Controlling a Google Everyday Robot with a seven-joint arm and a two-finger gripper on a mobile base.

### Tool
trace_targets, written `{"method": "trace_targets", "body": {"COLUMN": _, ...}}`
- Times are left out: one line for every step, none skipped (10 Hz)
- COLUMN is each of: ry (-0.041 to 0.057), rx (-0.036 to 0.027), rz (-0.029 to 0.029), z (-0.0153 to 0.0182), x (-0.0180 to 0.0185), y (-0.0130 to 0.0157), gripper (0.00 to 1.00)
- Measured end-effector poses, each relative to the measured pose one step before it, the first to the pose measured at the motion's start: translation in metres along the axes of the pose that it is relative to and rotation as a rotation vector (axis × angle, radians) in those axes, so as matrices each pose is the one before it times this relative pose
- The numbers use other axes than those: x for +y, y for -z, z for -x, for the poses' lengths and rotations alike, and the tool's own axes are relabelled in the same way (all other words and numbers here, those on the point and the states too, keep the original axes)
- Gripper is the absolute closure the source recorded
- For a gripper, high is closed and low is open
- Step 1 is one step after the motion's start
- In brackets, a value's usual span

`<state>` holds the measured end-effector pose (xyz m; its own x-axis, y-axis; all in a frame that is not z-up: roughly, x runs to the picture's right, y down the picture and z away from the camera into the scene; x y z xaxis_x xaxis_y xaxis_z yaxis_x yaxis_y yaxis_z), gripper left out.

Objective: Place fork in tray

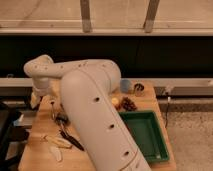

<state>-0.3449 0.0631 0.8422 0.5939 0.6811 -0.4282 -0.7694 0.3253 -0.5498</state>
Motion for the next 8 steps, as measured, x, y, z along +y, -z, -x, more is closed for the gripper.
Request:
{"method": "trace_targets", "body": {"ry": 0.00953, "rx": 0.00580, "rz": 0.00097, "z": 0.00398, "x": 0.00221, "y": -0.00567, "gripper": 0.20}}
{"method": "trace_targets", "body": {"ry": 0.00789, "rx": 0.01316, "rz": -0.00255, "z": 0.00158, "x": 0.00032, "y": -0.00506, "gripper": 0.20}}
{"method": "trace_targets", "body": {"ry": 0.00348, "rx": 0.00972, "rz": -0.00133, "z": 0.00130, "x": -0.00054, "y": -0.00404, "gripper": 0.20}}
{"method": "trace_targets", "body": {"ry": 0.00016, "rx": 0.01240, "rz": -0.00227, "z": 0.00031, "x": -0.00193, "y": -0.00502, "gripper": 0.20}}
{"method": "trace_targets", "body": {"ry": -0.00489, "rx": 0.01302, "rz": -0.00272, "z": -0.00049, "x": -0.00323, "y": -0.00565, "gripper": 0.20}}
{"method": "trace_targets", "body": {"ry": -0.00794, "rx": 0.01427, "rz": -0.00549, "z": -0.00196, "x": -0.00453, "y": -0.00679, "gripper": 0.20}}
{"method": "trace_targets", "body": {"ry": -0.01402, "rx": 0.01140, "rz": -0.01032, "z": -0.00252, "x": -0.00556, "y": -0.00660, "gripper": 0.20}}
{"method": "trace_targets", "body": {"ry": -0.01071, "rx": 0.00512, "rz": -0.01126, "z": -0.00178, "x": -0.00373, "y": -0.00372, "gripper": 0.20}}
